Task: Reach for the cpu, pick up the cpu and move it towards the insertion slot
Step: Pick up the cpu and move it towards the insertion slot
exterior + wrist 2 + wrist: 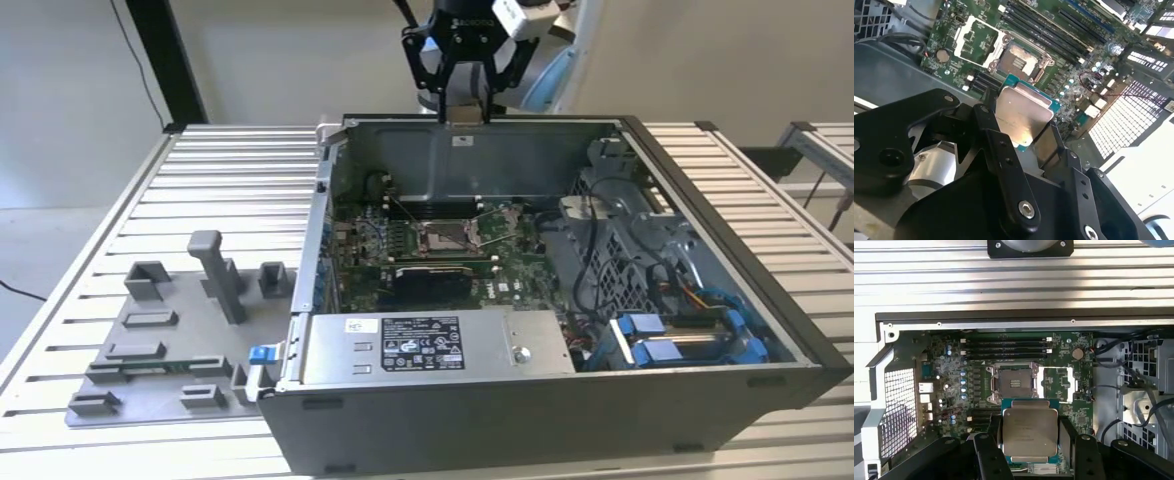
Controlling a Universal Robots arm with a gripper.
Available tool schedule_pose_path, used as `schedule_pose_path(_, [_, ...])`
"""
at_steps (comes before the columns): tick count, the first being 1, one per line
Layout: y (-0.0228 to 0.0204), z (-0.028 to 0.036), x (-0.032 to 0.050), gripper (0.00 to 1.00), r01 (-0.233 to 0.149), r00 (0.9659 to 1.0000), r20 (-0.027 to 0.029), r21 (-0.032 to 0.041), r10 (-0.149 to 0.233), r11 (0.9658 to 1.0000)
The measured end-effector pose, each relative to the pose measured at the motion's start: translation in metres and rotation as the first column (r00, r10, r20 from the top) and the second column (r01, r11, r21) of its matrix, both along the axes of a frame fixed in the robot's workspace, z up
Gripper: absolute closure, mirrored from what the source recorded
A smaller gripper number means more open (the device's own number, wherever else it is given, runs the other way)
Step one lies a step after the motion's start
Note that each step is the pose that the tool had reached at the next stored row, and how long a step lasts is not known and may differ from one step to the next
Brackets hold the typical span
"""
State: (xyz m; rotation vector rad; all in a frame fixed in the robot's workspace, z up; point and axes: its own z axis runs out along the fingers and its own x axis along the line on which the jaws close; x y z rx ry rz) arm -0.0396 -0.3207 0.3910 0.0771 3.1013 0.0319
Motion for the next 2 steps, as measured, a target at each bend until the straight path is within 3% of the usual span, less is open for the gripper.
schedule_pose_path(2, [0.0,0.0,0.0,1.0,0.0,1.0,0.0,0.0,0.0,1.0])
